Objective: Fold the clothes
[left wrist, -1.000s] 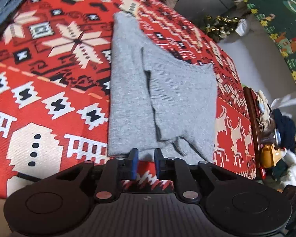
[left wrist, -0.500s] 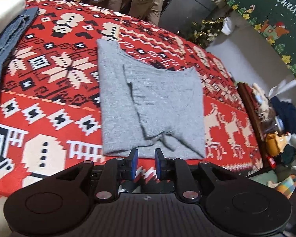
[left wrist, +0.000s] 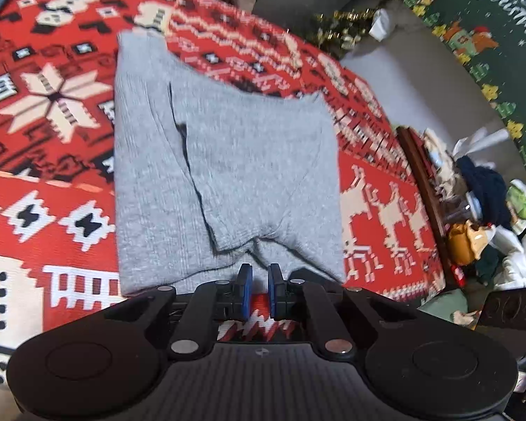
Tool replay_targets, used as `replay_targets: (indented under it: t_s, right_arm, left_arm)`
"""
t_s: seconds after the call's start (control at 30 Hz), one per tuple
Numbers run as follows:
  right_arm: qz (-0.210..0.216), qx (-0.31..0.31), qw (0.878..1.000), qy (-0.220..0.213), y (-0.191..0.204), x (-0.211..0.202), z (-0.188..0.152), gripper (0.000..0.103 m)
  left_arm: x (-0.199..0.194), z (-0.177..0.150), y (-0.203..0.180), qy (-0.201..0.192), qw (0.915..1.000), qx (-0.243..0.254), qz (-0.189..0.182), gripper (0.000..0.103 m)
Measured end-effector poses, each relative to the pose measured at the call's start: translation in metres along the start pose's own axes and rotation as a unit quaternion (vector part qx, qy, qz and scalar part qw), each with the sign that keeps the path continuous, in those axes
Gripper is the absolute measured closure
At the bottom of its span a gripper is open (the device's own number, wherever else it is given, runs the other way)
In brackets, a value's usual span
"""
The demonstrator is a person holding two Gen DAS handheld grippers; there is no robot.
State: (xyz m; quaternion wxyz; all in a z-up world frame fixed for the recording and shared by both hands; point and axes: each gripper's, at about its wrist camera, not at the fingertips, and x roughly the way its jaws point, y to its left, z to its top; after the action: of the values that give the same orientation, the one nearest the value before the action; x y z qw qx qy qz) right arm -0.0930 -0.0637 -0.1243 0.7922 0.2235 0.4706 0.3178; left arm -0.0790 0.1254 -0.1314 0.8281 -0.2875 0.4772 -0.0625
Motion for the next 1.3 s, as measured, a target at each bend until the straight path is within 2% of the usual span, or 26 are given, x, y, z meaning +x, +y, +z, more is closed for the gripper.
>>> replay_targets:
  t_s: [0.13, 0.33, 0.5, 0.67, 0.8, 0.87, 0.93, 1.07, 1.2, 1.3]
  right_arm:
    - [-0.015, 0.001, 1.0, 0.02, -0.003, 0.016, -0.001, 0.1]
    - [-0.027, 0.029, 0.999, 0.035, -0.01, 0.023, -0.004, 0.102]
    - [-0.034, 0.062, 0.997, 0.021, -0.02, 0.017, -0.002, 0.102]
    - [-0.05, 0.111, 0.993, 0.006, -0.039, 0.002, -0.002, 0.102]
    - [-0.063, 0.132, 0.989, -0.01, -0.049, -0.007, -0.002, 0.1]
    - [-0.066, 0.139, 0.988, -0.019, -0.053, -0.013, -0.001, 0.094]
    - [-0.064, 0.142, 0.988, -0.025, -0.053, -0.015, 0.0, 0.094]
    - [-0.055, 0.124, 0.99, -0.038, -0.047, -0.019, 0.003, 0.094]
    - [-0.028, 0.116, 0.988, -0.093, -0.043, -0.041, 0.012, 0.094]
    - [-0.028, 0.131, 0.985, -0.107, -0.051, -0.046, 0.02, 0.093]
  left_arm:
    - [0.008, 0.0, 0.001, 0.012, 0.9998, 0.001, 0.015, 0.101]
    - [0.006, -0.001, 0.008, 0.018, 0.9995, -0.021, 0.018, 0.1]
    - [-0.001, -0.002, 0.015, 0.006, 0.9983, -0.045, 0.036, 0.1]
    - [-0.01, -0.004, 0.027, 0.0, 0.9958, -0.083, 0.037, 0.1]
    - [-0.022, -0.005, 0.031, -0.02, 0.994, -0.096, 0.049, 0.098]
    - [-0.03, -0.006, 0.033, -0.037, 0.9931, -0.104, 0.039, 0.098]
    - [-0.036, -0.006, 0.035, -0.049, 0.9926, -0.11, 0.017, 0.098]
    - [-0.043, -0.006, 0.039, -0.066, 0.9908, -0.118, -0.002, 0.098]
    - [-0.052, -0.005, 0.052, -0.099, 0.9817, -0.162, -0.02, 0.098]
    - [-0.041, 0.001, 0.057, -0.082, 0.98, -0.181, -0.015, 0.098]
